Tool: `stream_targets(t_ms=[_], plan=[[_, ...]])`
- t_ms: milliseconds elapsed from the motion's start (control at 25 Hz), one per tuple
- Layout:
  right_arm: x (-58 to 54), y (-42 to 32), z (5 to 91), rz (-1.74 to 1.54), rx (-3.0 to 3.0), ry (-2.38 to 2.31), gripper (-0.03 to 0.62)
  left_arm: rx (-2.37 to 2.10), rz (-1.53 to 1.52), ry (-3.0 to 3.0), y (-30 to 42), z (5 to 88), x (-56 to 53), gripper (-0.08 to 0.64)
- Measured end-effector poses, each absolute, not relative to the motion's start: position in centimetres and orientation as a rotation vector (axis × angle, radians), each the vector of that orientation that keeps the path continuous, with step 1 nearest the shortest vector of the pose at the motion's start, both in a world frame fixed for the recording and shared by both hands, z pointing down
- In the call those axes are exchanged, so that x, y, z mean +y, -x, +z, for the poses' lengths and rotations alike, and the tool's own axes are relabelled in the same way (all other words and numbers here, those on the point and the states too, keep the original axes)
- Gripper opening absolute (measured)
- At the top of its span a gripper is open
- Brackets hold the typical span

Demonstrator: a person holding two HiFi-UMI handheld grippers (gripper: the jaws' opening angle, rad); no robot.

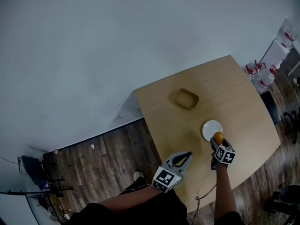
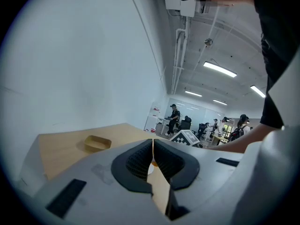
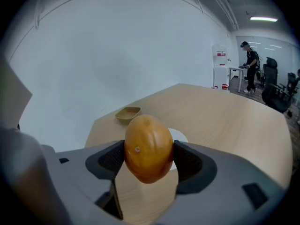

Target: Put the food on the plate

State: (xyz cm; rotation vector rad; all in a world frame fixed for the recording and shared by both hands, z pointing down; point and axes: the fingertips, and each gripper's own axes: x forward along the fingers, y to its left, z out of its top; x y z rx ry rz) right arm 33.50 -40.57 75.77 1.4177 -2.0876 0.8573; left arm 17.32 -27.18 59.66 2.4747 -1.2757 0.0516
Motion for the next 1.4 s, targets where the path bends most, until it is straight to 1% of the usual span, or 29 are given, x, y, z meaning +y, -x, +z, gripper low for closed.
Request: stream_targets(t_ms=[320,520,600,1120,1400], plan=[[-44.4,-33.4,81.2,0.817,-1.968,-1.329,0.376,-1.393,0.029,-2.421,-14.9,60.0,-26.7,0.015],[-45.2,-32.9,84.1,0.877,-1.918,-1.271,0.376,-1.397,0.094,-2.392,-13.7,60.9,-25.8,0.015],[-45.5,-32.8,84.7,0.876,-1.902,-1.252,0.376,-1.399,0.072,-2.391,-13.4,60.6,-25.9,0.015],[-46.4,-32.4,84.4,0.800,-1.936,-1.294,0.376,-1.421,0.022,-2.356,-11.4,60.9,-25.0,0.015],[-46.3,-32.0,82.5,0.753,-2.002,-1.304,0.376,-1.415,-0.032,-2.367,-10.8,60.2,-24.4,0.015]])
